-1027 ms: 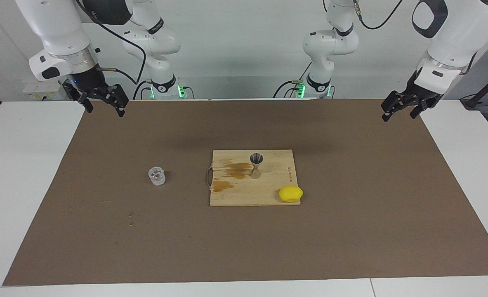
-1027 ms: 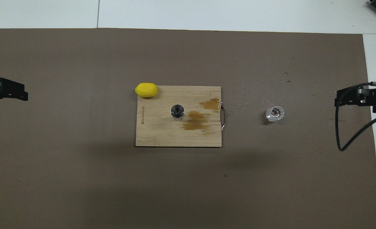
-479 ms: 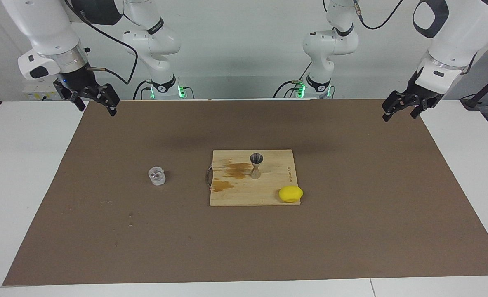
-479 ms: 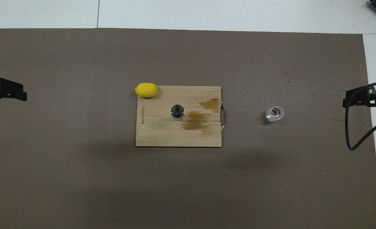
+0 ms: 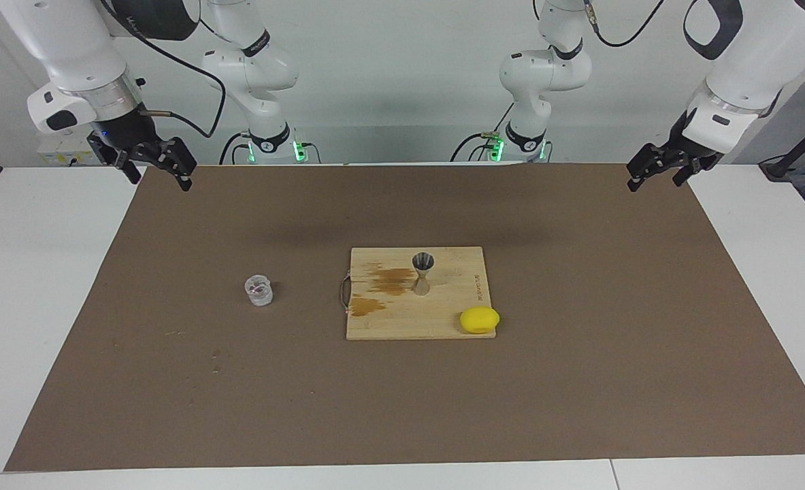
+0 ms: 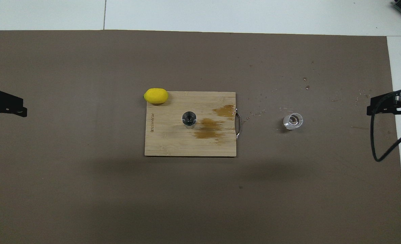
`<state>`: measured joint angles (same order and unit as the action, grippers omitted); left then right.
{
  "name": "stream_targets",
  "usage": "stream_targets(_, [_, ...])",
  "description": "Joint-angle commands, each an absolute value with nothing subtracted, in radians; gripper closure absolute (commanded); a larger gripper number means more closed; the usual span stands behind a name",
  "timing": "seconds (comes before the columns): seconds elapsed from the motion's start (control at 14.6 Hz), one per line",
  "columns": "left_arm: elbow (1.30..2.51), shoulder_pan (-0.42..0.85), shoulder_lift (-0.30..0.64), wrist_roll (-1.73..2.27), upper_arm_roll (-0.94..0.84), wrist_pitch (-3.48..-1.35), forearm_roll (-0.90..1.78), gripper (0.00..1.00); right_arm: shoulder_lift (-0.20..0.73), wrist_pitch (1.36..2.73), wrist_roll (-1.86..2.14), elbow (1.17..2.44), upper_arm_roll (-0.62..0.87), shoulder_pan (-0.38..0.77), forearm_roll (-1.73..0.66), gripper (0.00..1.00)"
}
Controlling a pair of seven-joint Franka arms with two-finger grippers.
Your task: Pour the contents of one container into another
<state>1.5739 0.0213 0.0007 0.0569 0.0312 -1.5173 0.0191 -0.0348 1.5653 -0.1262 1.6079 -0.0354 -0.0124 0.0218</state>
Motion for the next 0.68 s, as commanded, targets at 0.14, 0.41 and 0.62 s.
stream_targets(0.14, [1.559,0.025,-0.014,0.071,0.043,-1.496,-0.005,0.00,-0.037,1.540,-0.067,1.597,-0.025,-0.026,0.031,0.00])
stream_targets(0.41, [1.572,0.020,-0.023,0.060,0.046,-1.494,-0.005,0.00,-0.037,1.534,-0.067,1.598,-0.025,-0.026,0.029,0.00])
stream_targets(0.62, [1.572,0.018,-0.025,0.060,0.046,-1.488,-0.005,0.00,-0.037,1.532,-0.067,1.598,-0.026,-0.026,0.029,0.00])
